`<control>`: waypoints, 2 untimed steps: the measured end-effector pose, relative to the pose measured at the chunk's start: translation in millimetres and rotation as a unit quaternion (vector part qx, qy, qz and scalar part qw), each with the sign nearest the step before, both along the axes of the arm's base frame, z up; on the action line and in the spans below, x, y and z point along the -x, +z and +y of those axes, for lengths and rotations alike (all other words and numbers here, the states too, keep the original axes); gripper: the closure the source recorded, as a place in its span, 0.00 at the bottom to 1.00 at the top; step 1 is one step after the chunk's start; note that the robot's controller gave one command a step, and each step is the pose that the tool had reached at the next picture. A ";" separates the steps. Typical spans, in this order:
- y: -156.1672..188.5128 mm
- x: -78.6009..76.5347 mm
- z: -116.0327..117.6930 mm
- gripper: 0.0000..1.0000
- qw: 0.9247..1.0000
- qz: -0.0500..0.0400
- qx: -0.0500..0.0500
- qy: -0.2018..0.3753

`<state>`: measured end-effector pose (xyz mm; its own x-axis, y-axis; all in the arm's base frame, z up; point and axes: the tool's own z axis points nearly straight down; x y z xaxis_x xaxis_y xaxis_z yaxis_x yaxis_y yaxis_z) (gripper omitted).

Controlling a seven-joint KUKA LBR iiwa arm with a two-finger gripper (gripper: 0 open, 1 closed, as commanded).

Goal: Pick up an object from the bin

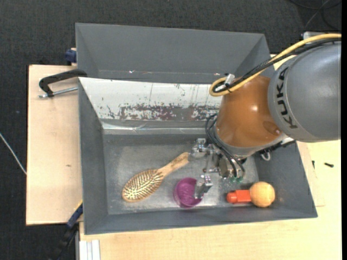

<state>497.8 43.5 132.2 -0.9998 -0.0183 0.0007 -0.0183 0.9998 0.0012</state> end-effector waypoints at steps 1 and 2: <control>-17.5 6.4 25.8 0.00 0.999 0.001 0.000 0.046; -60.3 5.7 14.7 0.00 0.997 0.000 0.000 0.074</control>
Offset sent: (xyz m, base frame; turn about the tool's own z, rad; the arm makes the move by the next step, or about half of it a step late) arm -0.0067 0.0138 -0.0622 -0.1508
